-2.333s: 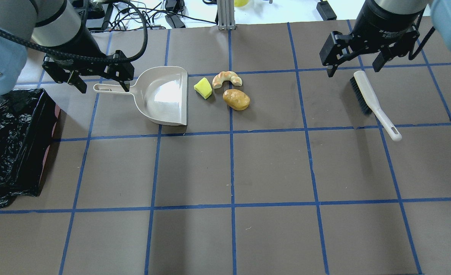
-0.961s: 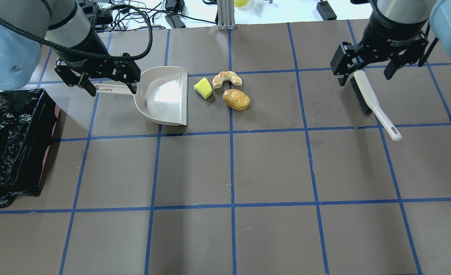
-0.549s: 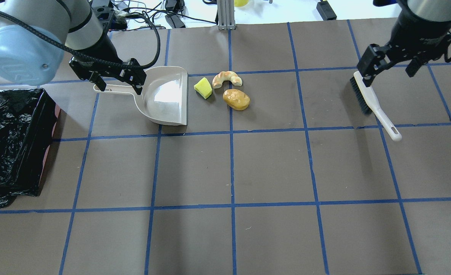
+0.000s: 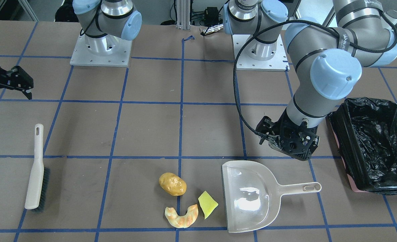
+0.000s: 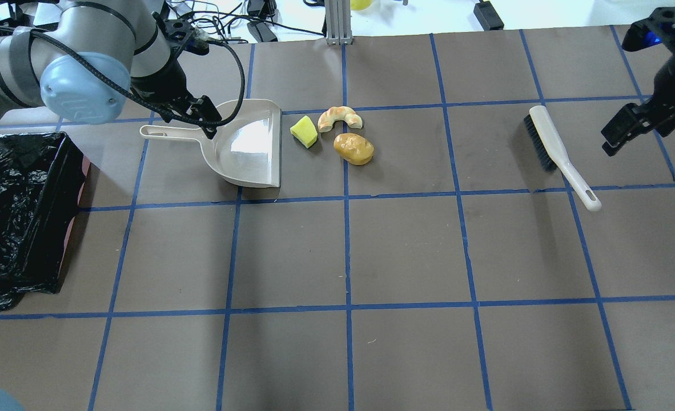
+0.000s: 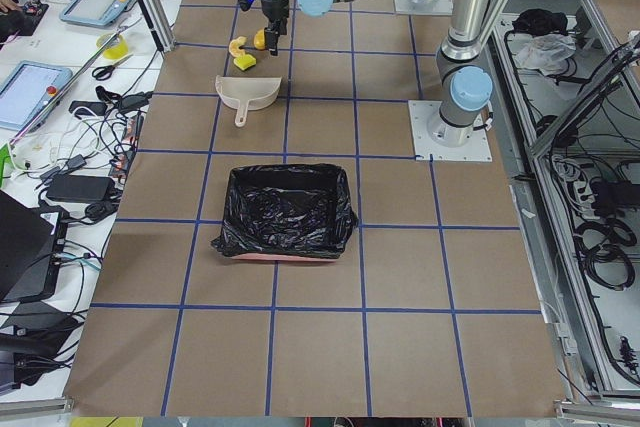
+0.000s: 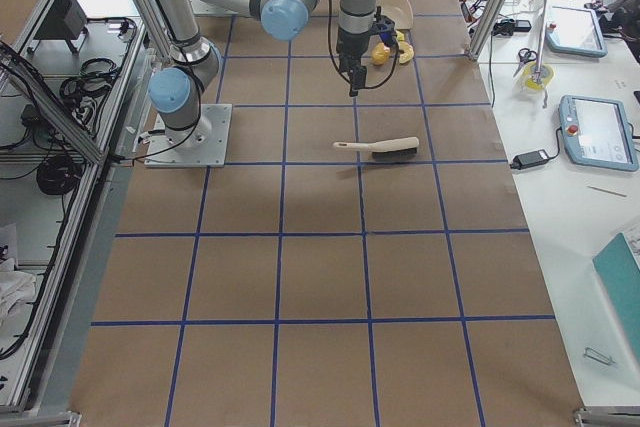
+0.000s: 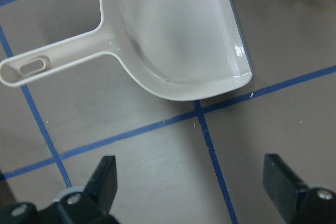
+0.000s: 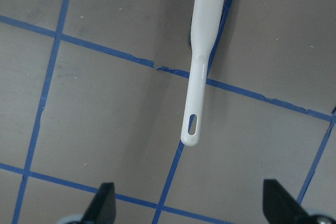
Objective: Sweep and dump trash into bin
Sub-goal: 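Grasp the dustpan handle with the left gripper while the right grasps the brush, then carry the brush with the right gripper behind the potato and sponge, then sweep the potato and sponge with the brush into the dustpan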
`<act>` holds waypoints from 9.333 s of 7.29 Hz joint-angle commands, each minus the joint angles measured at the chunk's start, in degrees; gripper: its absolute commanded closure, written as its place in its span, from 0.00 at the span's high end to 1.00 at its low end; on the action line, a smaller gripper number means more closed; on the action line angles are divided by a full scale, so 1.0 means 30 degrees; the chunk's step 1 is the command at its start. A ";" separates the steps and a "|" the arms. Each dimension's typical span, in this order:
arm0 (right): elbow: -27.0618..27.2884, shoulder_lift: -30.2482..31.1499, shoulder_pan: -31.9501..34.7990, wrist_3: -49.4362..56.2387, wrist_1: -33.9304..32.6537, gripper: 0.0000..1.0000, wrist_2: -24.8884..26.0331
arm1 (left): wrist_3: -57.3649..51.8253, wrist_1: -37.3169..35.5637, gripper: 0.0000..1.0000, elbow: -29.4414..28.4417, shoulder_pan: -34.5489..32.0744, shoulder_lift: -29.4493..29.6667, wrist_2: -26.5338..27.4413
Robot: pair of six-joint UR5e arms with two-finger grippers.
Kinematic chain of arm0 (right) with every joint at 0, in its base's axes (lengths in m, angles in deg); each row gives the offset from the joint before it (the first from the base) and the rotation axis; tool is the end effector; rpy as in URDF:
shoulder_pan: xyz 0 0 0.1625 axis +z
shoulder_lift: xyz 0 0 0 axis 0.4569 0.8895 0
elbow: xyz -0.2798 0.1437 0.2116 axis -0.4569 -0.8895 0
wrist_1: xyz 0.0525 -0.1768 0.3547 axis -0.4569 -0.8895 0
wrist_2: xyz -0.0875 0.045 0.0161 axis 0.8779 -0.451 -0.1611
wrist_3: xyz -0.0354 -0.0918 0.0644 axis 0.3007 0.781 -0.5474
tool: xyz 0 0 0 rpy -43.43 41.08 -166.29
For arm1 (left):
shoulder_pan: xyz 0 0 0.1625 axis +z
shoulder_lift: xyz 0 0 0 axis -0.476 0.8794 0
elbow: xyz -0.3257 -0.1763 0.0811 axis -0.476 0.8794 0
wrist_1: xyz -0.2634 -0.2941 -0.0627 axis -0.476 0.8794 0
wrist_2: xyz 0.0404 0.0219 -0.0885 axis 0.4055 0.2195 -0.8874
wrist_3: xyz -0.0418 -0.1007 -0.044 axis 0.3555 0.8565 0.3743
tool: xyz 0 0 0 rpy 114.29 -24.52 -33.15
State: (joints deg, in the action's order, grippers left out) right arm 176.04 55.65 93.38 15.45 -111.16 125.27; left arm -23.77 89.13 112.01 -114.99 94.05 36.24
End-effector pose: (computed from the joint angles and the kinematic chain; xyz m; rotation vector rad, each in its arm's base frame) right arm -0.0720 -0.4853 0.3547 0.5092 -3.0762 -0.0228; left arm -0.0976 -0.5796 0.3057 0.8083 3.0137 -0.0541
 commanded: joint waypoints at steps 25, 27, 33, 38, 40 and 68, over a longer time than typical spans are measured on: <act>0.1987 -0.6161 0.0259 -0.2423 -0.5848 0.63 0.0792 | -2.1652 -0.4824 0.00 -0.0494 0.1904 0.5022 0.1550; 0.1958 -0.6219 0.0259 -0.2453 -0.5877 0.63 0.0792 | -2.1741 -0.4796 0.00 -0.0436 0.1786 0.5022 0.1649; 0.1811 -0.6190 0.0259 -0.2541 -0.5848 0.00 0.0792 | -2.1741 -0.4796 0.00 -0.0494 0.1492 0.5022 0.1678; -0.0325 -0.6161 0.4846 -1.0959 -0.3740 0.00 0.0445 | -2.1859 -0.4825 0.00 -0.0465 0.1492 0.5022 0.1678; -0.0823 -0.6190 0.6579 -1.3046 -0.3041 0.00 -0.0349 | -2.1859 -0.4825 0.00 -0.0465 0.1492 0.4993 0.1678; -0.9582 -1.3629 1.8186 -2.7675 -0.4526 0.00 -0.5151 | -2.1596 -0.4796 0.00 -0.0406 0.1433 0.4934 0.1766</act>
State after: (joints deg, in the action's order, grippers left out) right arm 148.61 15.79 146.79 -66.57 -123.63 111.29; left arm -88.81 74.74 110.69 -110.69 108.95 41.44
